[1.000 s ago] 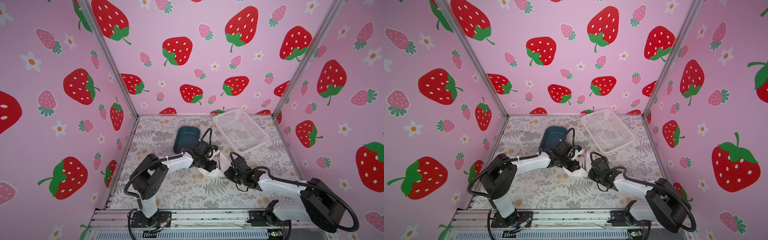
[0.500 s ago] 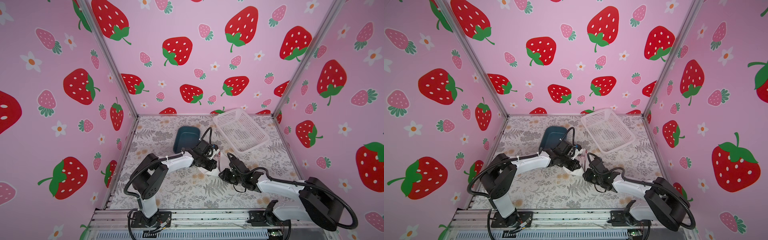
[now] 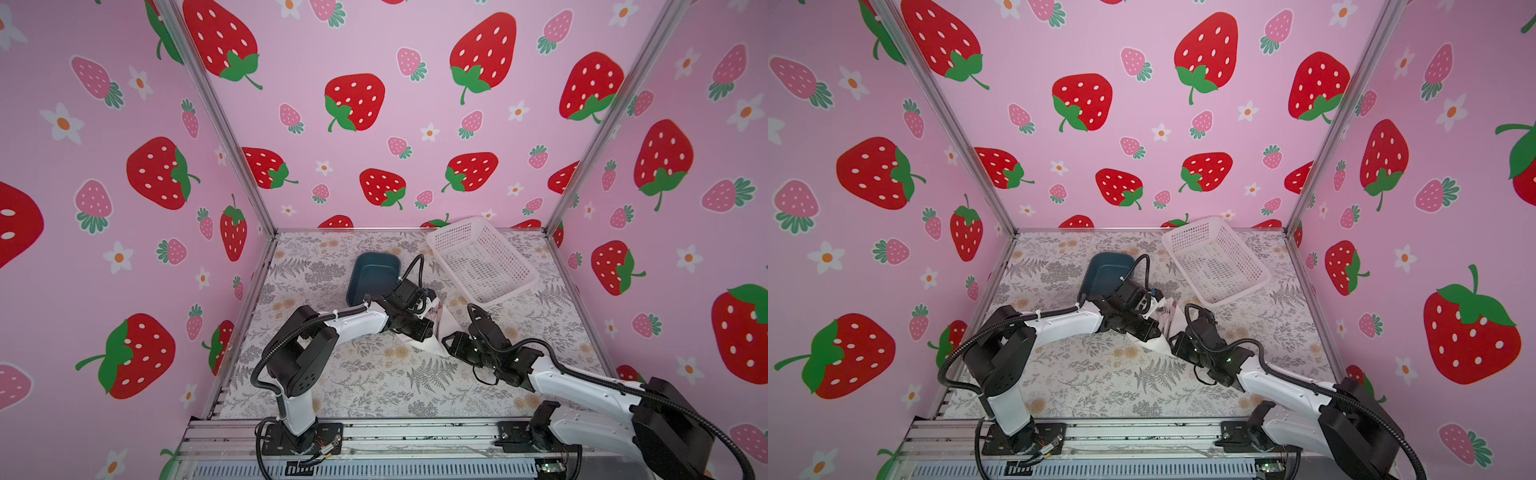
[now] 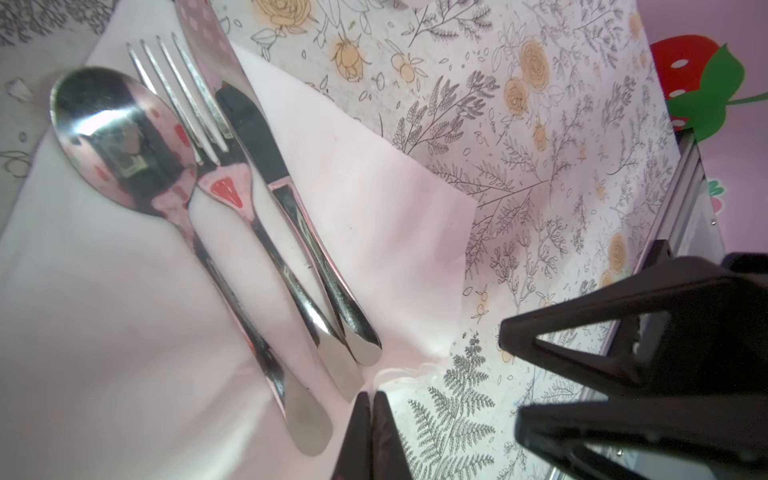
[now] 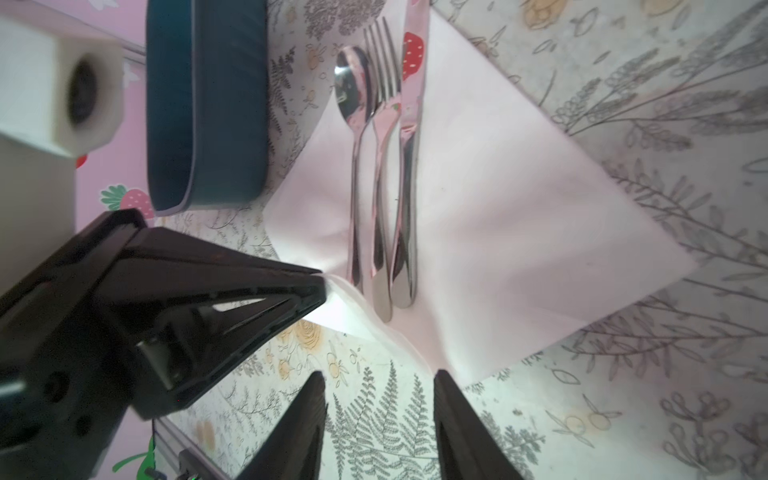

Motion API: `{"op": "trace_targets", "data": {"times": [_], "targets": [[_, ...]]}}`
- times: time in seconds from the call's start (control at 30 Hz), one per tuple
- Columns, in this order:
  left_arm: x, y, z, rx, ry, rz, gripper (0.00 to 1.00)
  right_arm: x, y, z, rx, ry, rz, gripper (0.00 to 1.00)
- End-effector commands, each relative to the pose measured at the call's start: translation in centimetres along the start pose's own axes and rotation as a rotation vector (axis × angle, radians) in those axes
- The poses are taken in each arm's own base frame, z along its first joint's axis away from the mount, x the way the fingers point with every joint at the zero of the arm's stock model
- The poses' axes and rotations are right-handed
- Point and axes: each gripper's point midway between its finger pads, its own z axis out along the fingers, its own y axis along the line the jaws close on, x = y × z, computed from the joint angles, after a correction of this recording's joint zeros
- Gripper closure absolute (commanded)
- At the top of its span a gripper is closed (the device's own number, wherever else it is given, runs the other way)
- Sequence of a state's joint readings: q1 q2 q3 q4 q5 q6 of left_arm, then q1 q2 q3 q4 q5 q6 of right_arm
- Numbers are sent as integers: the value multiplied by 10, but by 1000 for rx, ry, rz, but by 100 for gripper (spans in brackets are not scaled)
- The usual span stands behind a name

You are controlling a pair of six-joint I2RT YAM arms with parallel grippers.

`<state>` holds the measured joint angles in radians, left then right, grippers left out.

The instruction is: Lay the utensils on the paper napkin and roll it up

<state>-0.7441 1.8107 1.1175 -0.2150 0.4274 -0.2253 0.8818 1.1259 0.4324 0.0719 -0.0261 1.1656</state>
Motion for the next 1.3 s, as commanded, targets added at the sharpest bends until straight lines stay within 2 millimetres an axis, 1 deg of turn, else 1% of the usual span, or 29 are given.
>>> {"op": "trace_targets", "data": {"times": [0.0,0.07,0.17,0.27,0.37,0.43,0.47,0.5,0.53,0.63,0.73,0.83,0.97,1.27], "targets": [[-10,-2,-3,10,-13,-11,100,16,19,5,-106,87,-74,63],[-10,-1,-3,16,-11,-21,100,25,28,13,-120,136,-116,69],[-11,0,-3,19,-12,-26,100,32,33,27,-97,180,-148,74],[-10,-1,-2,30,-6,-29,100,31,31,40,-44,190,-145,79],[-10,-1,-2,39,0,-33,99,23,18,48,26,155,-107,79],[-9,-1,-3,41,4,-34,96,21,12,50,47,148,-75,79],[-9,-2,-4,38,3,-35,95,20,7,51,61,144,-60,80],[-10,-1,-6,36,0,-37,89,20,2,52,75,142,-46,80],[-10,-1,-8,33,-4,-39,84,20,-4,52,87,142,-29,80],[-9,2,-17,22,-17,-49,74,20,-15,53,106,141,4,80],[-7,9,-28,6,-45,-63,64,17,-15,51,92,128,23,79],[2,14,-33,22,-30,-78,58,17,-15,51,87,133,29,79],[15,16,-30,44,3,-79,56,19,-19,52,95,137,47,79],[30,15,-19,85,78,-62,54,26,-34,51,134,143,107,79]]}}
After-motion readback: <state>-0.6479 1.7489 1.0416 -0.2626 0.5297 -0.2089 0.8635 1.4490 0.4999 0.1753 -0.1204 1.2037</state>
